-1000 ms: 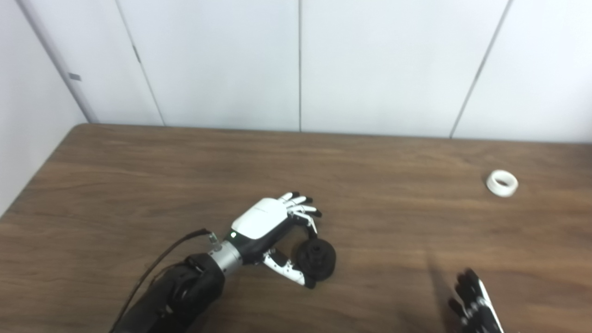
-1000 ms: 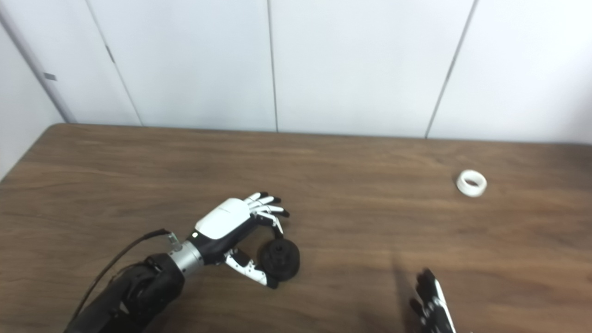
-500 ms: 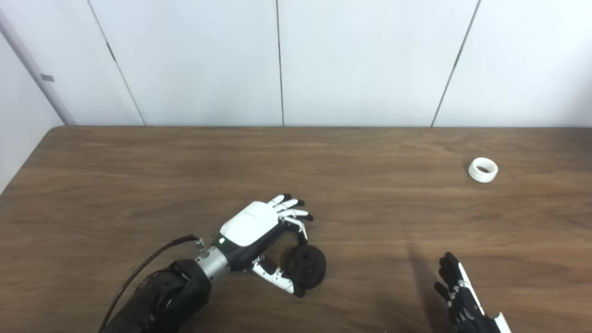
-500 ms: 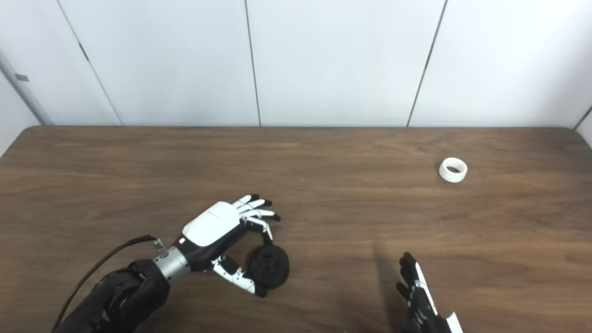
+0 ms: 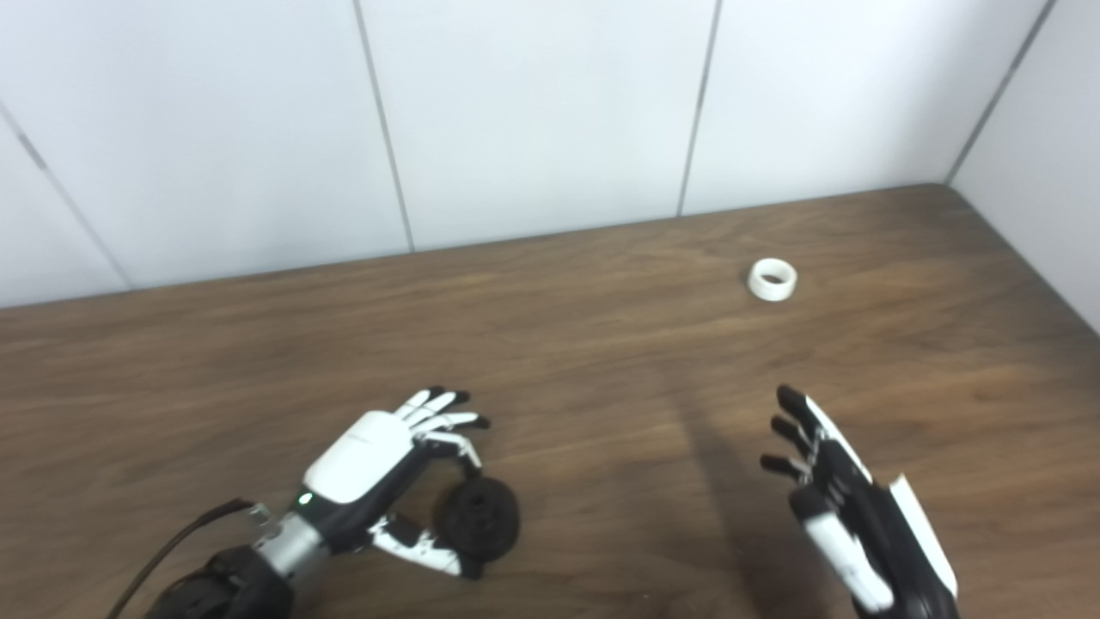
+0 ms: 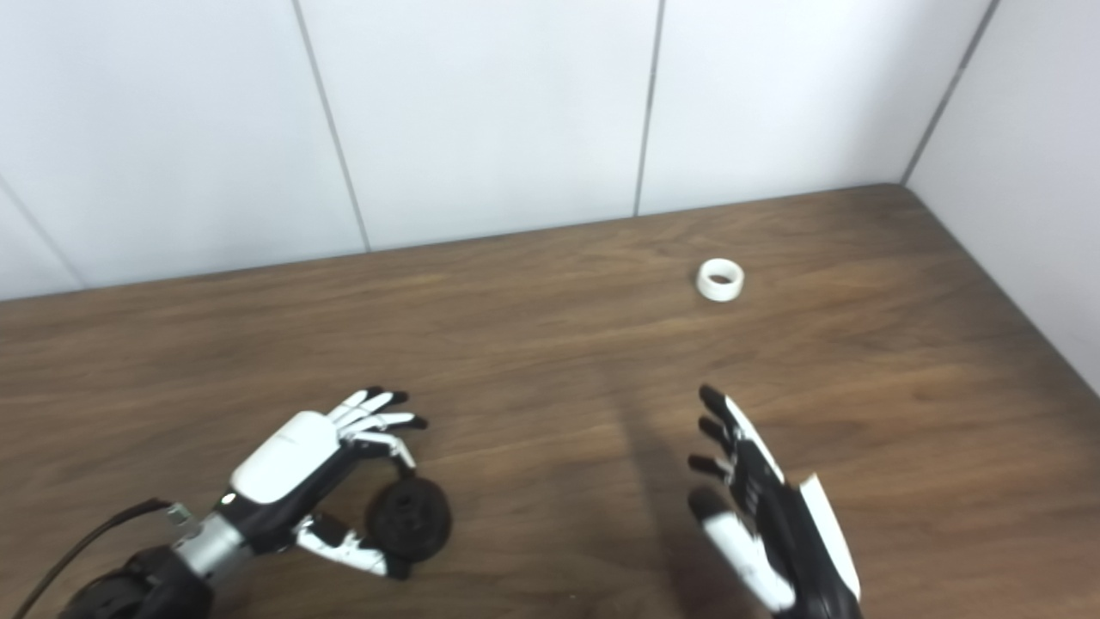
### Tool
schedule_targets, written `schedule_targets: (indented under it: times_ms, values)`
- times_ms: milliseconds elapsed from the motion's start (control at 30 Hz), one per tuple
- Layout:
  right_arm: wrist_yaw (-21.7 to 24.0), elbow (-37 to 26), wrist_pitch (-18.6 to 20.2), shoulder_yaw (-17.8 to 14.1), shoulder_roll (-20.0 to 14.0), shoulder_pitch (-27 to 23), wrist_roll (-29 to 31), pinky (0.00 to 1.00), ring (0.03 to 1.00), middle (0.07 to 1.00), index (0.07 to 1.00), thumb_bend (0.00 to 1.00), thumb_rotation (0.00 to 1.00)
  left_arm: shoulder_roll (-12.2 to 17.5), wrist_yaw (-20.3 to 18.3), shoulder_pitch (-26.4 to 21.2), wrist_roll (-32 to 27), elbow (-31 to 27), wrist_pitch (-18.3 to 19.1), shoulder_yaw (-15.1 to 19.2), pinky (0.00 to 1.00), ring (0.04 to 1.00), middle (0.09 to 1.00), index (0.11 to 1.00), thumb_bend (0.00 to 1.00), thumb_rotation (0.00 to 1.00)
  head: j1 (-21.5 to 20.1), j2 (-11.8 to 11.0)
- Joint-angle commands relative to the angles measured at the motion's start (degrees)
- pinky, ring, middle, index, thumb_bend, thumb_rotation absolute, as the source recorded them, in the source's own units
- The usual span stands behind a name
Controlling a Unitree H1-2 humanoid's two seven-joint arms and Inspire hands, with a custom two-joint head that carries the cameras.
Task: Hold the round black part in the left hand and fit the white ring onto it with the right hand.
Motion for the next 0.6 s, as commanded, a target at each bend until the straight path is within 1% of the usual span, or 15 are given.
schedule_targets:
  times_ms: [0, 100, 167, 200, 267, 367, 400, 467, 567]
  values:
    - [-1.5, -1.8, 0.1, -0.8, 3.1, -5.8, -2.1, 0.81, 0.940, 0.972, 0.944, 0.62, 0.88, 1.7, -1.3, 0.0, 0.5, 1.2, -0.5, 0.1, 1.00, 0.957, 0.853, 0.477, 0.52, 0.05, -0.5, -0.1]
    - [-2.6, -1.4, 0.1, -1.3, 2.7, -6.4, -4.0, 0.77, 0.921, 0.952, 0.926, 0.64, 0.89, 1.7, -1.4, 0.1, 0.3, 1.6, -1.0, 0.4, 1.00, 0.957, 0.855, 0.477, 0.52, 0.05, -1.4, -0.3]
    - [-3.0, -1.3, 0.4, -1.8, 2.4, -6.8, -4.1, 0.75, 0.904, 0.940, 0.919, 0.64, 0.88, 1.7, -1.5, 0.0, 0.0, 1.7, -1.0, 0.6, 1.00, 0.958, 0.856, 0.477, 0.52, 0.05, -1.8, -0.4]
    - [-3.0, -1.5, 1.1, -2.2, 2.0, -7.1, -3.7, 0.75, 0.907, 0.942, 0.921, 0.64, 0.88, 1.6, -1.6, 0.0, -0.2, 1.8, -1.1, 0.7, 1.00, 0.956, 0.854, 0.477, 0.52, 0.05, -2.0, -0.4]
    - [-2.8, -1.9, 2.4, -2.6, 1.5, -7.7, -3.6, 0.80, 0.938, 0.962, 0.936, 0.65, 0.88, 1.6, -1.5, -0.1, -0.3, 1.9, -1.3, 0.9, 1.00, 0.953, 0.853, 0.477, 0.52, 0.05, -2.1, -0.3]
    - [-2.6, -2.7, 4.5, -3.4, 0.3, -8.7, -5.8, 0.87, 0.963, 0.976, 0.953, 0.65, 0.92, 1.6, -1.5, -0.1, -0.2, 1.9, -1.4, 1.1, 1.00, 0.949, 0.853, 0.477, 0.52, 0.05, -1.9, -0.2]
    - [-2.6, -2.8, 5.3, -3.7, 0.1, -9.0, -6.4, 0.87, 0.964, 0.978, 0.956, 0.66, 0.93, 1.6, -1.5, -0.1, -0.2, 1.9, -1.6, 1.2, 1.00, 0.949, 0.853, 0.477, 0.52, 0.05, -2.1, -0.2]
    - [-2.6, -2.8, 6.3, -4.4, -0.5, -9.8, -7.3, 0.83, 0.955, 0.978, 0.953, 0.70, 0.93, 1.6, -1.5, -0.1, -0.3, 1.7, -1.7, 1.3, 1.00, 0.947, 0.849, 0.477, 0.52, 0.05, -2.6, -0.1]
    - [-2.0, -2.6, 8.0, -5.0, -2.1, -11.0, -12.9, 0.75, 0.897, 0.934, 0.928, 0.71, 0.97, 1.8, -2.2, 0.0, -0.3, 1.1, -1.1, 1.6, 1.00, 0.945, 0.849, 0.477, 0.52, 0.05, -3.4, 0.0]
